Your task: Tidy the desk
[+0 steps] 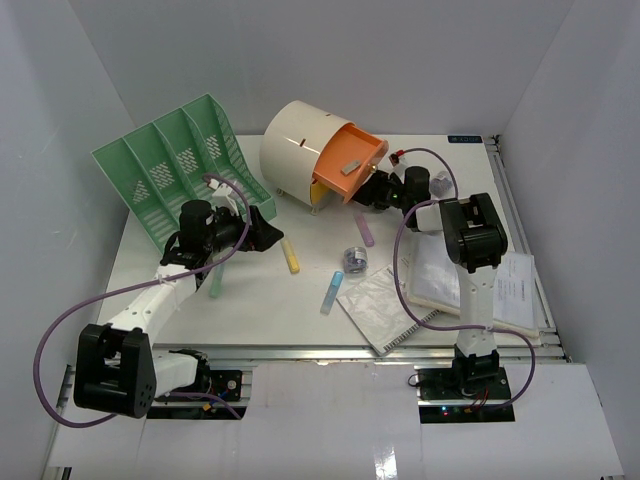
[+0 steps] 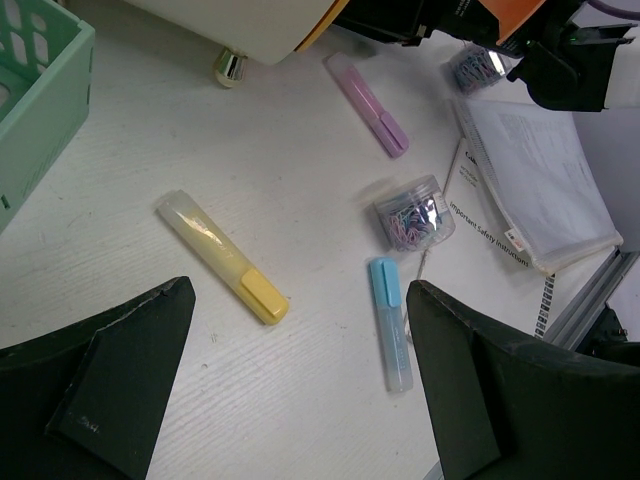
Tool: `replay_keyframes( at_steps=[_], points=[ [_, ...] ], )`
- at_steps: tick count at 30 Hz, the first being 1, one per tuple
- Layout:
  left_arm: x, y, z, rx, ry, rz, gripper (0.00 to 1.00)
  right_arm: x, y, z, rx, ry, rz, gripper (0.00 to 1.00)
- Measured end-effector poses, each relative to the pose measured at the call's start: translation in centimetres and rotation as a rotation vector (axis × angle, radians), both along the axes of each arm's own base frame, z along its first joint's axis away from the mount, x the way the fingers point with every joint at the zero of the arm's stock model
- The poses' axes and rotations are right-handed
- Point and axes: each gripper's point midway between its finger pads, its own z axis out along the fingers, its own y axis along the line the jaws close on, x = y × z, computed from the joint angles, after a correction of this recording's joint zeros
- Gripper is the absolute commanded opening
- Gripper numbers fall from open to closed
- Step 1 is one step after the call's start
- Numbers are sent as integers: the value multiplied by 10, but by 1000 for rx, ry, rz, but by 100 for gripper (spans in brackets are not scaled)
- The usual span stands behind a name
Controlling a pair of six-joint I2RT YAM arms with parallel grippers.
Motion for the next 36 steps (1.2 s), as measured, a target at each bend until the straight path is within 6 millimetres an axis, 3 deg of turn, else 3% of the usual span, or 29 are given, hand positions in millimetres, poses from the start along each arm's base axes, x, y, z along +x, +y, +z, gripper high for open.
replay_keyframes(
  at_steps=[18,36],
  points=[
    [1,0,-4,2,14,-1,98,19,-3,-6,-166,-93,4,66],
    [1,0,-4,2,14,-1,98,29,12,-6,-257,-70,12,64]
  ],
)
